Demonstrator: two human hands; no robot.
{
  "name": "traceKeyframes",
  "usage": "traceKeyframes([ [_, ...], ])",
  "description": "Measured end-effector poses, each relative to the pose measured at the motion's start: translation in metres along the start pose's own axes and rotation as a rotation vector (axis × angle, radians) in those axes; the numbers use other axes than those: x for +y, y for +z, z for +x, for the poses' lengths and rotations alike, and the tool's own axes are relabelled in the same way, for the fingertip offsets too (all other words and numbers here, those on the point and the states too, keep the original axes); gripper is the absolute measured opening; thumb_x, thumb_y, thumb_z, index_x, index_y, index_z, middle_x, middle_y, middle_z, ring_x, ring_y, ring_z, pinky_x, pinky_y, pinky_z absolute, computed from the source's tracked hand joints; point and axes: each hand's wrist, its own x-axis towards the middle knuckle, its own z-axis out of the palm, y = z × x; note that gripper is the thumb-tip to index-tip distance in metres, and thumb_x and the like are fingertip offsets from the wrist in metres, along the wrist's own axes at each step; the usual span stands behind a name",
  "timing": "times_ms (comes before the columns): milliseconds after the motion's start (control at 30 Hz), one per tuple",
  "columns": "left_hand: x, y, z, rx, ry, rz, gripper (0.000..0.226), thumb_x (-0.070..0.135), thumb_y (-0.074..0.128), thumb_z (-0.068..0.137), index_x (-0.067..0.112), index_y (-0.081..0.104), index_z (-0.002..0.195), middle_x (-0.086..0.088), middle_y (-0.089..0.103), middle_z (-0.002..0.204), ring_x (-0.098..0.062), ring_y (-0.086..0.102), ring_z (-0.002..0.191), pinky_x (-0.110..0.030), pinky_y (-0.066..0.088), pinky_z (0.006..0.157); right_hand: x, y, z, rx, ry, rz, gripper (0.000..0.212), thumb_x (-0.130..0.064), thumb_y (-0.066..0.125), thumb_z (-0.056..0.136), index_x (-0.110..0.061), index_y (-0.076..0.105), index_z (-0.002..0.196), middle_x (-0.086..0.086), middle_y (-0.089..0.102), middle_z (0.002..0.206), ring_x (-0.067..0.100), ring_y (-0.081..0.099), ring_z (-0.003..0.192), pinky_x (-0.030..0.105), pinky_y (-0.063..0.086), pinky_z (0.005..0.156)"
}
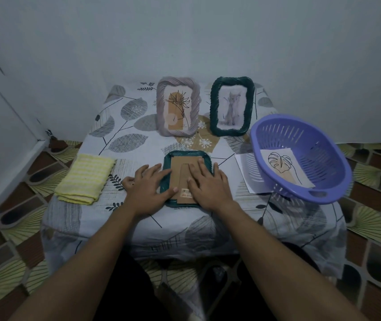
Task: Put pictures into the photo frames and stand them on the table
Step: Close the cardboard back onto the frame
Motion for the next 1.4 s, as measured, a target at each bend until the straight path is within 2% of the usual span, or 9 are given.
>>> traceKeyframes([
  [233, -0.013, -0.020, -0.001, -0.100, 0.136, -0.068, 0.066, 0.105, 0.024, 0.048, 0.074, 0.050, 0.100, 0.021, 0.032, 0.155, -0.016, 0.014, 0.146, -0.045, 0.014, 0.105, 0.000, 0.000, -0.001, 0.008, -0.002, -0.007, 0.057, -0.052, 0.019, 0.105, -0.037, 0.008, 0.159, -0.004, -0.002, 0.167, 0.038, -0.003, 0.152, 0.047, 0.002, 0.122],
  [367, -0.011, -0.030, -0.002, -0.127, 0.194, -0.006, 0.081, 0.104, 0.030, 0.044, 0.063, 0.059, 0.107, 0.029, 0.039, 0.145, -0.010, 0.020, 0.143, -0.040, 0.016, 0.098, -0.001, 0.000, 0.000, 0.012, -0.006, -0.006, 0.057, -0.052, 0.019, 0.105, -0.037, 0.008, 0.159, -0.004, -0.002, 0.167, 0.038, -0.003, 0.153, 0.047, 0.002, 0.122],
  [500, -0.002, -0.040, 0.001, -0.206, 0.244, 0.047, 0.069, 0.087, 0.042, 0.058, 0.054, 0.065, 0.113, 0.031, 0.048, 0.137, -0.008, 0.026, 0.140, -0.043, 0.018, 0.099, -0.001, -0.001, -0.001, 0.013, -0.004, -0.002, 0.057, -0.052, 0.018, 0.105, -0.037, 0.008, 0.159, -0.004, -0.002, 0.167, 0.036, -0.003, 0.153, 0.047, 0.001, 0.122],
  [633, 0.004, -0.047, 0.002, -0.233, 0.316, 0.230, 0.035, 0.066, 0.059, 0.085, 0.055, 0.063, 0.118, 0.031, 0.046, 0.140, -0.005, 0.026, 0.140, -0.045, 0.016, 0.101, -0.001, -0.001, -0.001, 0.011, -0.002, -0.004, 0.057, -0.051, 0.019, 0.105, -0.037, 0.008, 0.159, -0.004, -0.002, 0.167, 0.036, -0.003, 0.153, 0.047, 0.001, 0.122],
  [800, 0.003, -0.045, -0.001, -0.260, 0.297, 0.168, 0.025, 0.060, 0.059, 0.088, 0.054, 0.067, 0.112, 0.032, 0.048, 0.139, -0.001, 0.029, 0.136, -0.043, 0.015, 0.099, -0.001, -0.002, -0.002, 0.011, -0.001, 0.003, 0.057, -0.051, 0.019, 0.105, -0.037, 0.009, 0.159, -0.005, -0.002, 0.167, 0.036, -0.003, 0.153, 0.046, 0.001, 0.122],
  [933, -0.003, -0.042, -0.001, -0.262, 0.295, 0.135, 0.033, 0.070, 0.053, 0.083, 0.056, 0.066, 0.109, 0.032, 0.047, 0.139, -0.003, 0.029, 0.135, -0.043, 0.016, 0.098, -0.002, -0.002, -0.002, 0.008, -0.001, 0.006, 0.056, -0.051, 0.019, 0.105, -0.038, 0.009, 0.159, -0.005, -0.002, 0.168, 0.036, -0.003, 0.153, 0.047, 0.001, 0.122],
  [1100, -0.005, -0.044, 0.001, -0.319, 0.261, 0.076, 0.029, 0.087, 0.034, 0.063, 0.073, 0.050, 0.081, 0.041, 0.045, 0.127, -0.001, 0.031, 0.131, -0.046, 0.019, 0.099, -0.002, -0.002, -0.001, 0.004, 0.004, 0.007, 0.057, -0.051, 0.020, 0.105, -0.037, 0.010, 0.159, -0.005, -0.002, 0.167, 0.036, -0.003, 0.153, 0.047, 0.001, 0.122],
  [1200, 0.002, -0.048, 0.003, -0.261, 0.304, 0.214, 0.024, 0.071, 0.054, 0.084, 0.063, 0.064, 0.104, 0.035, 0.049, 0.134, -0.003, 0.029, 0.135, -0.045, 0.016, 0.099, -0.001, -0.002, -0.001, 0.004, 0.006, 0.004, 0.057, -0.051, 0.020, 0.105, -0.037, 0.010, 0.159, -0.005, -0.003, 0.167, 0.036, -0.003, 0.153, 0.047, 0.001, 0.121],
  [1400, 0.005, -0.046, -0.004, -0.177, 0.373, 0.280, 0.030, 0.057, 0.055, 0.093, 0.050, 0.063, 0.121, 0.027, 0.056, 0.131, -0.003, 0.032, 0.136, -0.047, 0.012, 0.105, -0.002, -0.001, -0.001, 0.002, 0.002, 0.001, 0.057, -0.052, 0.019, 0.105, -0.038, 0.008, 0.158, -0.005, -0.002, 0.167, 0.036, -0.003, 0.153, 0.047, 0.001, 0.122],
])
